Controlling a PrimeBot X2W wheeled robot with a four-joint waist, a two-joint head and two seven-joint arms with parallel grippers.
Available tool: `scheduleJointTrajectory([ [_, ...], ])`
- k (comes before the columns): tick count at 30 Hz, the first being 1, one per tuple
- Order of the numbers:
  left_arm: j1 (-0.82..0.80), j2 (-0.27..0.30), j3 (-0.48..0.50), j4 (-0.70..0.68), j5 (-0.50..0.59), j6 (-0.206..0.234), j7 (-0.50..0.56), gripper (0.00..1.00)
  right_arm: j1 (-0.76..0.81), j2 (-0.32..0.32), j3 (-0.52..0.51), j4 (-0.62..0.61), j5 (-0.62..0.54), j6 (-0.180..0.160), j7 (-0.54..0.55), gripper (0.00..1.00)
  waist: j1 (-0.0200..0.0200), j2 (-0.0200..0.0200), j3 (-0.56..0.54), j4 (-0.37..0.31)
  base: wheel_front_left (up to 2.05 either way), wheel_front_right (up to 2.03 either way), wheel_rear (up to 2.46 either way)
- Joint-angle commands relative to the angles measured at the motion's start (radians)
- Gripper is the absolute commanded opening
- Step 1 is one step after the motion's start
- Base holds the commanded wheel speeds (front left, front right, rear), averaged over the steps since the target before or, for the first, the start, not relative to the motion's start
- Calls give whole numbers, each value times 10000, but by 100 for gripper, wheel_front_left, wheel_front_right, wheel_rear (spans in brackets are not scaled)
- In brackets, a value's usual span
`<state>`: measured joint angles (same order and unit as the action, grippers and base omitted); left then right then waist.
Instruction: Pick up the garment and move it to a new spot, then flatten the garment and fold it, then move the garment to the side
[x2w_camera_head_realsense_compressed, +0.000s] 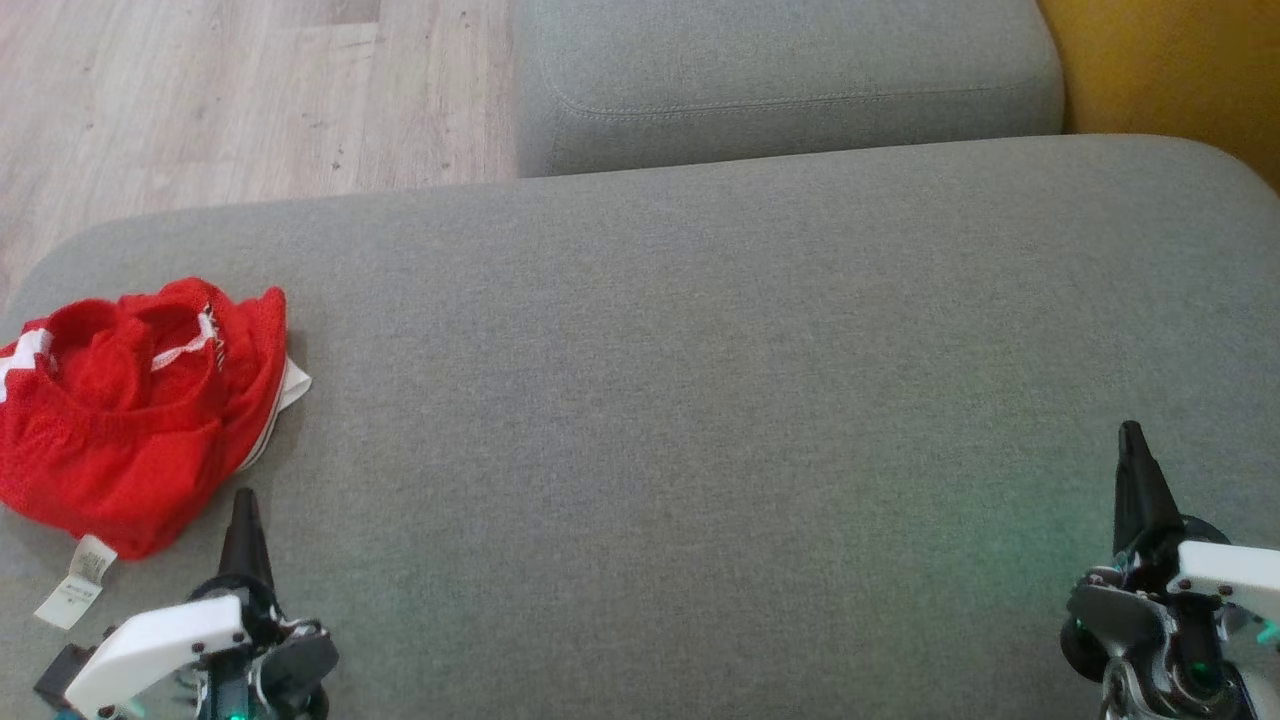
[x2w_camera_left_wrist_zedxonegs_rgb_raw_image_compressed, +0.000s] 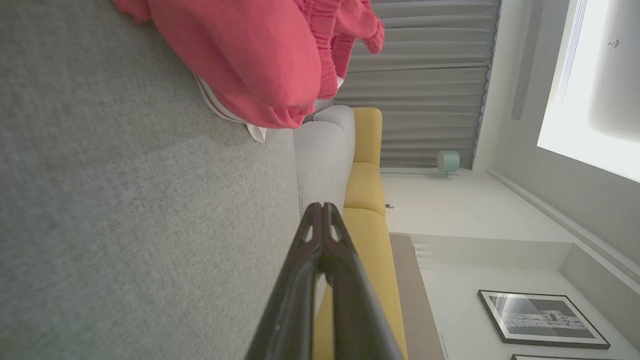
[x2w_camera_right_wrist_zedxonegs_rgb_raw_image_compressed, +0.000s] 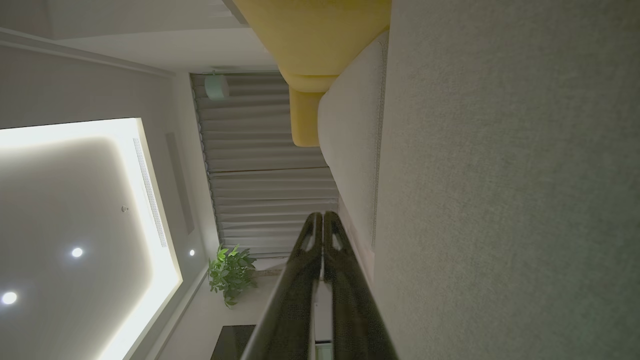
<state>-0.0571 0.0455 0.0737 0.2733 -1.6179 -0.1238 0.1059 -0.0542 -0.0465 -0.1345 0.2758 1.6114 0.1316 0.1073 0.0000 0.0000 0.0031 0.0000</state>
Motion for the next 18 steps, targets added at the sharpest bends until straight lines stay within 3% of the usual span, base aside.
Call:
scheduleJointTrajectory([
  [1, -508, 47, 397, -285, 89, -69, 70, 0, -537, -37, 211, -311, -24, -9, 56, 0, 0, 0, 0, 0, 0, 0, 0],
  [18, -508, 47, 397, -285, 89, -69, 70, 0, -537, -37, 211, -311, -24, -9, 56, 0, 0, 0, 0, 0, 0, 0, 0],
])
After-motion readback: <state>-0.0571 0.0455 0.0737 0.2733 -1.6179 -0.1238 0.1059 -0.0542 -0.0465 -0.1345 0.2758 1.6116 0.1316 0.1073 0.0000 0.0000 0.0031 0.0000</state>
